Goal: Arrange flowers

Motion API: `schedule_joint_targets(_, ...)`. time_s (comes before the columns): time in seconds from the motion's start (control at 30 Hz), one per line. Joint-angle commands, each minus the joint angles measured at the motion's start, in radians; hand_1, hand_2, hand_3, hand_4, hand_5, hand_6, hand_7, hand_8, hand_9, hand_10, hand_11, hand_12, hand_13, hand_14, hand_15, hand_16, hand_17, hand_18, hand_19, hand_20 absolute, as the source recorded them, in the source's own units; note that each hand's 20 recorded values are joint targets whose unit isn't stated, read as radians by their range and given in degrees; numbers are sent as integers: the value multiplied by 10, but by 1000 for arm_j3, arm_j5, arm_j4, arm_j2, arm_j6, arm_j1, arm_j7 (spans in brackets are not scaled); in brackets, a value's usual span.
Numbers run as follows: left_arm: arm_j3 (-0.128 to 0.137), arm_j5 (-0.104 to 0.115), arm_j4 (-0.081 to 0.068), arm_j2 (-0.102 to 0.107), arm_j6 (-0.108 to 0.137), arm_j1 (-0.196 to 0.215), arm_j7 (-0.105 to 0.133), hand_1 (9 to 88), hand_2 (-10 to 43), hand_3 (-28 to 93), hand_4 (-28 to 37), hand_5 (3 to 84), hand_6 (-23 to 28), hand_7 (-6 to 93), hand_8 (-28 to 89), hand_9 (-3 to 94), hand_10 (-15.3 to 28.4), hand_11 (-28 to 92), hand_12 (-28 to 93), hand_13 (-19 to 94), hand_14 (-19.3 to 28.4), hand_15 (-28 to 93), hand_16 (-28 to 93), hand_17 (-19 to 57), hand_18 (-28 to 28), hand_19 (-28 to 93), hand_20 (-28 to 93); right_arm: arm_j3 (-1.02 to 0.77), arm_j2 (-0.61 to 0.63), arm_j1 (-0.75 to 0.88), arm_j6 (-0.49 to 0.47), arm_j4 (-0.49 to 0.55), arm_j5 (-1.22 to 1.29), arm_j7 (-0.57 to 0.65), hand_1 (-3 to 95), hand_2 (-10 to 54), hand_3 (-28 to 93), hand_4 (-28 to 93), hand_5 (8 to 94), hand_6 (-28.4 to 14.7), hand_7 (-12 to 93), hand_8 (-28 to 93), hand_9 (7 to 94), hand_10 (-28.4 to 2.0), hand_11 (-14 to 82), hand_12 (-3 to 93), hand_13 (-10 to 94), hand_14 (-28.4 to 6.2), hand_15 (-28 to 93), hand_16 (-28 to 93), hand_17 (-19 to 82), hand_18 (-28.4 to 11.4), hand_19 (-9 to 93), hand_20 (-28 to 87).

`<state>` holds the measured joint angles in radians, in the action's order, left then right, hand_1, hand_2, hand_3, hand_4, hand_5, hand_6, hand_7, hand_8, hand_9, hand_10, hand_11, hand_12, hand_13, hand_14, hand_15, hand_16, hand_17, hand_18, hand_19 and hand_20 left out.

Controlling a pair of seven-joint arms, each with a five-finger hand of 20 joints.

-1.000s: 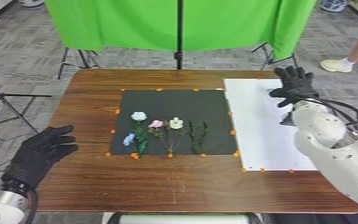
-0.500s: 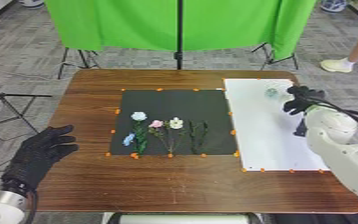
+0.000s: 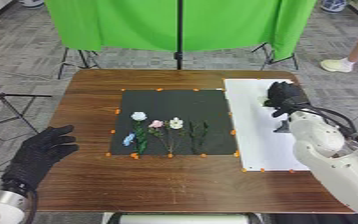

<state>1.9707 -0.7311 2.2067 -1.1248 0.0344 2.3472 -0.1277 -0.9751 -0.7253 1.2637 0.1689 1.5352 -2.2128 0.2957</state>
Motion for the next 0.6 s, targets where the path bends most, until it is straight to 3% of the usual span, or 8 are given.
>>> schedule_joint_targets(0.03, -14, 1, -4, 1, -2, 9, -7, 292, 83, 729, -283, 446, 73, 313, -137, 415, 174, 464, 190, 357, 208, 696, -62, -29, 245, 667, -15, 118, -115, -95, 31, 127, -40, -134, 492, -93, 844, -283, 749, 8, 392, -91, 908, -37, 254, 376, 863, -15, 517, 260, 350, -137, 749, 303)
schedule_joint_targets(0.33, -18, 2, -9, 11, -2, -5, -19, 292, 83, 728, -283, 446, 72, 314, -139, 414, 174, 464, 190, 356, 208, 696, -62, -29, 245, 667, -15, 258, -197, -185, 18, 27, -123, -180, 488, -88, 840, -283, 742, 11, 400, -98, 902, -35, 246, 385, 856, -12, 517, 267, 346, -138, 750, 316)
schedule_joint_targets(0.6, -12, -1, -8, 2, -8, 3, -22, 291, 83, 729, -283, 446, 73, 314, -138, 414, 174, 464, 191, 357, 208, 696, -61, -29, 245, 667, -15, 300, -194, -201, 21, -19, -155, -169, 491, -85, 834, -283, 737, 12, 403, -101, 898, -36, 242, 384, 851, -13, 516, 271, 343, -138, 749, 325)
